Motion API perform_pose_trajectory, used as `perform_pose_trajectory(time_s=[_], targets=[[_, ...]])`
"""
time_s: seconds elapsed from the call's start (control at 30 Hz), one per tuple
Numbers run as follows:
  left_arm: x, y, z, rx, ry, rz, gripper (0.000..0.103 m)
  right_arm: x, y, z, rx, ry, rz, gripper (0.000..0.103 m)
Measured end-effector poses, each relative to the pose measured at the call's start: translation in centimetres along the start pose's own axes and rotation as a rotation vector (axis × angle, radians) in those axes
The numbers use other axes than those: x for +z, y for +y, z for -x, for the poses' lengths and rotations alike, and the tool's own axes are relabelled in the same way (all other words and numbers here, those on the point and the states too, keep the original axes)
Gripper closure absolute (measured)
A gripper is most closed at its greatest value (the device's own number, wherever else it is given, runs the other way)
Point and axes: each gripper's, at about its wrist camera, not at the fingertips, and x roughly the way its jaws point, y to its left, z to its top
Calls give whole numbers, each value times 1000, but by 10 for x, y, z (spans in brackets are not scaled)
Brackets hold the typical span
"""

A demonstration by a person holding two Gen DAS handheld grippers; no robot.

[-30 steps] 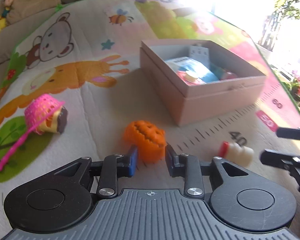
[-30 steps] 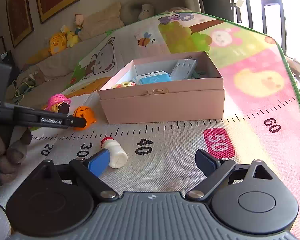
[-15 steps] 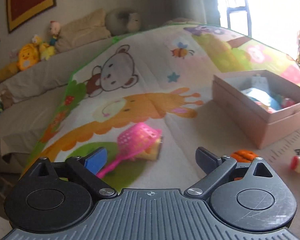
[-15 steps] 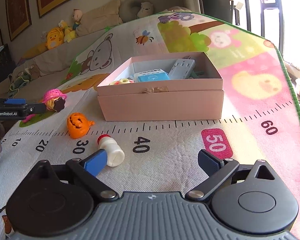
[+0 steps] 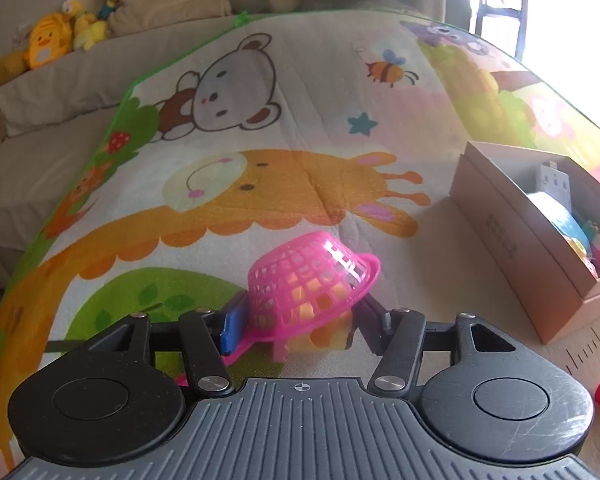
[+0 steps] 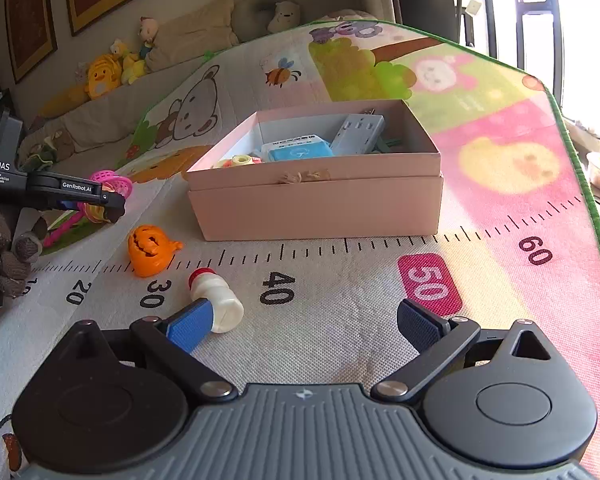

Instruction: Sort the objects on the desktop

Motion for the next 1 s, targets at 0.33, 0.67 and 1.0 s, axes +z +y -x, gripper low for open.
perform_pose_trajectory(time_s=[0.33, 0.67, 1.0], targets=[[-34, -47, 76, -218, -51, -105, 50, 0, 1, 1, -1, -4, 6, 4], [-76, -84, 92, -316, -17, -172, 23, 6, 24, -11, 30, 72, 115, 22], [-56, -105, 55, -270, -47, -131, 10, 18, 7, -5, -145, 21, 76, 27]])
